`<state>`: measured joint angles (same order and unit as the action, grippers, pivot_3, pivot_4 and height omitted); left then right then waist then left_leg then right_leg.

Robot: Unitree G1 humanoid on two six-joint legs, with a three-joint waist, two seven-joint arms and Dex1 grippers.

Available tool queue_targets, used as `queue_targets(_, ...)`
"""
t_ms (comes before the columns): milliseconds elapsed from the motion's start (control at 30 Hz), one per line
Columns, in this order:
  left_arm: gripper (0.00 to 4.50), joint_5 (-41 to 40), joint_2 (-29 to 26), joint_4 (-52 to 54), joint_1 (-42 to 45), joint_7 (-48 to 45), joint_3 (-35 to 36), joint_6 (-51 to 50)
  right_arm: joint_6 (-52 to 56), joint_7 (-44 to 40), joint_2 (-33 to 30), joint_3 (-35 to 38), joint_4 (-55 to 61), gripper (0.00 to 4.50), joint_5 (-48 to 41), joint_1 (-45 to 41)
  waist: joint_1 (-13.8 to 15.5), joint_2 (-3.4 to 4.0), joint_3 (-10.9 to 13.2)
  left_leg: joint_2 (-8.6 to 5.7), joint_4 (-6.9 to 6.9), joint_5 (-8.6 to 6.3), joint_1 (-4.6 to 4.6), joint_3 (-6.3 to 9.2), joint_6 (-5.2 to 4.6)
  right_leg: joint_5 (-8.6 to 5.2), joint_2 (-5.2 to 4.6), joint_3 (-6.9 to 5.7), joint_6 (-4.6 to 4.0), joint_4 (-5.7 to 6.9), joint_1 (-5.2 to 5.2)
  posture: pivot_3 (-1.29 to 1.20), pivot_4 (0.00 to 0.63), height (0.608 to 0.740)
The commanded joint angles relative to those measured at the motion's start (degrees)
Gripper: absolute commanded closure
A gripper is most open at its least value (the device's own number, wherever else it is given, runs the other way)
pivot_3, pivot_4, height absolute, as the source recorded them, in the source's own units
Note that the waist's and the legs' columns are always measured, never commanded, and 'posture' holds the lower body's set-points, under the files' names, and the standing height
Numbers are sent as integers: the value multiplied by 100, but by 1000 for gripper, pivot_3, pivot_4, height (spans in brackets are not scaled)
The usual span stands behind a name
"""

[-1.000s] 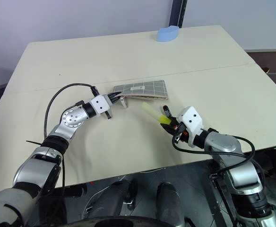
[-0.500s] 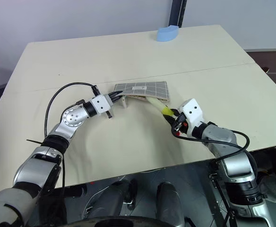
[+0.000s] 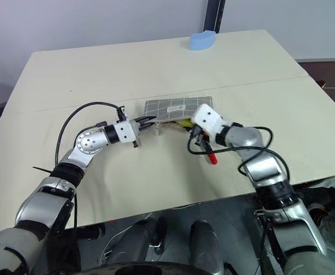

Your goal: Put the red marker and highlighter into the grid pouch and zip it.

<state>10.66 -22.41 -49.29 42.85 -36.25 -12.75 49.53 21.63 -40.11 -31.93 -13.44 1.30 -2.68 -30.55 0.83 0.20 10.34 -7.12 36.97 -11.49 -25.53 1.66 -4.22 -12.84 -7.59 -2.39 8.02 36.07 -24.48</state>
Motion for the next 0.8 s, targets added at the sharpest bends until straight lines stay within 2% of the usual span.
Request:
queue_targets(33,4500,-124,-10,202,124,-81,3,172,-260,-28,102,-52,-116,3635,155,-217,14,0,0,-3,1,-1,-2,0,-1,0,1,0,0,0,-1,0,150,740)
queue_targets(133,4500,-131,-8,203,123,-100,10,171,-312,-56,135,-34,-169,3635,199,-227,6,0,0,-13,3,-5,-3,1,-8,0,1,1,0,-1,1,0,150,740)
queue_targets(233,4500,-385,-55,303,24,-251,133,8,-1031,-140,48,-252,-380,3635,568,-338,-12,0,0,-14,3,-5,-2,0,-9,1,2,0,0,-1,1,0,150,740)
queue_targets(333,4500,-544,-38,291,5,-204,274,-220,-935,-136,108,113,-173,2153,279,-173,-15,0,0,-10,1,-5,-1,1,-7,1,6,0,0,2,-3,0,150,740)
queue_targets(500,4500,-704,5,327,-46,-167,381,-508,-122,-50,339,777,678,49,-555,298,-4,0,0,-9,1,-5,-2,2,-7,1,7,3,1,1,-3,0,150,740)
queue_targets(633,4500,-528,-30,313,-62,13,378,-533,460,-57,301,1222,1717,49,-1187,990,9,0,0,-10,2,-5,-1,2,-8,1,5,4,0,1,-1,0,150,740)
queue_targets(800,4500,-353,-105,157,37,361,425,-516,1210,-202,212,1982,3154,49,-2478,2085,2,0,0,-8,-2,-6,0,2,-7,0,6,5,1,0,0,0,150,740)
